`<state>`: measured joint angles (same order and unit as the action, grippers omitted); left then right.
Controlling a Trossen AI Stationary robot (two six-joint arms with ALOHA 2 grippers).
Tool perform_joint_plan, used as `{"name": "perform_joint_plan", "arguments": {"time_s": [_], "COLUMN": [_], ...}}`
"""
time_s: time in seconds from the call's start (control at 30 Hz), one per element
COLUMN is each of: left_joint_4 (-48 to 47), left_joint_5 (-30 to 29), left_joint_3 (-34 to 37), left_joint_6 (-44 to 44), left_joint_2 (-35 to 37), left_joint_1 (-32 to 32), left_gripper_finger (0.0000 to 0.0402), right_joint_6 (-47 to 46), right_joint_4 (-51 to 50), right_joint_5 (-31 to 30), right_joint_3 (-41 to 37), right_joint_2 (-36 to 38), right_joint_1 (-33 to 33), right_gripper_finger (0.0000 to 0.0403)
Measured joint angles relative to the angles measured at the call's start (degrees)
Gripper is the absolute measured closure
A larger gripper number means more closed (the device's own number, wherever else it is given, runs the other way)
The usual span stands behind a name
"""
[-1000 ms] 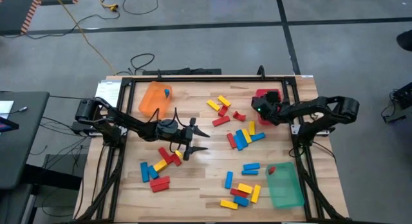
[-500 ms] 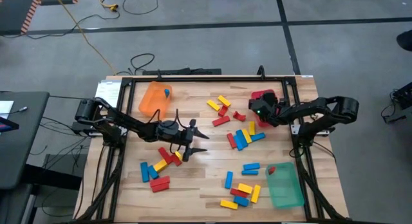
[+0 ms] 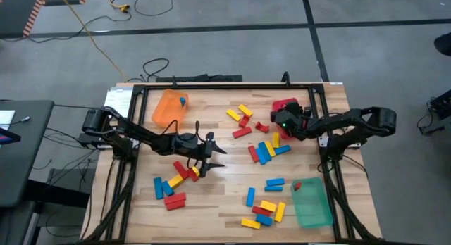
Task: Sort blocks
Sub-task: Put the blue rectangle block into the orange bin
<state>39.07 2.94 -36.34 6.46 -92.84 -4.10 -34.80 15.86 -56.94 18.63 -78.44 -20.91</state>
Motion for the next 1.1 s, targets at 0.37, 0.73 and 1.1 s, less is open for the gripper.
{"name": "perform_joint_plan", "arguments": {"time_s": [0.37, 0.73, 1.1], "left_joint_4": [-3.39, -4.75, -9.41], "left_joint_5": [-0.01, 3.32, 3.28], "left_joint_3": [0.00, 0.00, 0.00], "left_joint_6": [2.92, 3.04, -1.61], "left_joint_2": [0.00, 2.04, 9.08], "left_joint_1": [0.00, -1.53, -1.71], "left_gripper_finger": [0.0156, 0.0156, 0.0156], "right_joint_6": [7.08, 16.57, 18.40], "right_joint_4": [-0.32, 0.16, 1.52], "right_joint_5": [-1.69, -1.28, -1.30], "right_joint_3": [0.06, 4.25, 15.49], "right_joint_2": [15.52, 23.23, 11.26], "right_joint_1": [5.15, 23.59, 41.44], "right_gripper_finger": [0.0174, 0.0174, 0.0174]}}
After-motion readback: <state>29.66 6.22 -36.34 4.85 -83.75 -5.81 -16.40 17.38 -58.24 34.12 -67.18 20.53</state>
